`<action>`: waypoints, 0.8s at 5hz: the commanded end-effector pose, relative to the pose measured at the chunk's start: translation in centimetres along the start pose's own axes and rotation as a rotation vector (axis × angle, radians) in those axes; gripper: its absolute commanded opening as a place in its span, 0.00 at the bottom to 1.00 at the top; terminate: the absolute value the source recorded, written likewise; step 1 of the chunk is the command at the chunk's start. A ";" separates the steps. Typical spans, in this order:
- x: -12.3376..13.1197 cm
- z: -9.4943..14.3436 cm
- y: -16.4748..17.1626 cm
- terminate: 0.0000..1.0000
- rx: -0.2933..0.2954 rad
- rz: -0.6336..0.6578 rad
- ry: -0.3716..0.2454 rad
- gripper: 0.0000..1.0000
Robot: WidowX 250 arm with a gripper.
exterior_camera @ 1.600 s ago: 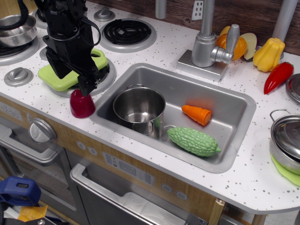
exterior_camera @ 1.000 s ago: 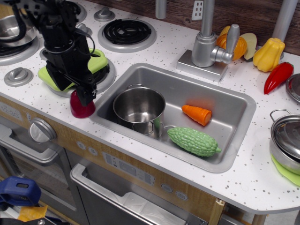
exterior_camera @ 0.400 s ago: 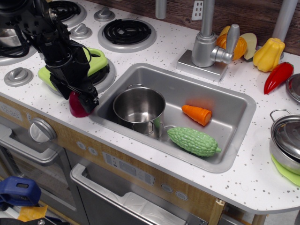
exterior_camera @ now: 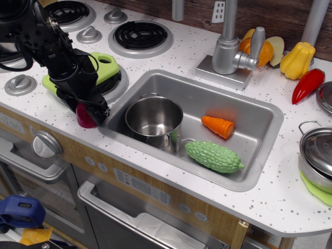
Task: Put sweet potato in pot which is in sink
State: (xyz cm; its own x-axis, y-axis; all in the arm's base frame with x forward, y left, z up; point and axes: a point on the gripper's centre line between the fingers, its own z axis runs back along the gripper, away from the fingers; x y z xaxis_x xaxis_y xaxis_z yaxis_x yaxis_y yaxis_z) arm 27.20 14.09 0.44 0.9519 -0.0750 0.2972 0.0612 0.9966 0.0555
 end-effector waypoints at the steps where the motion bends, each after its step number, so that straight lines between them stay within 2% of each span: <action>1: 2.2 2.7 -0.3 0.00 0.059 -0.024 -0.020 0.00; 2: 4.3 4.6 -3.0 0.00 0.144 -0.048 -0.072 0.00; 3: 5.9 5.0 -4.9 0.00 0.109 -0.067 -0.118 0.00; 4: 7.2 4.7 -7.3 0.00 0.125 -0.176 -0.166 0.00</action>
State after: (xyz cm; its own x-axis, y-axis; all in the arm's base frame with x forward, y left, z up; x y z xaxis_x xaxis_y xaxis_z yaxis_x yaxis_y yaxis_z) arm 32.21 5.27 5.26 0.8697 -0.3053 0.3879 0.2248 0.9445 0.2394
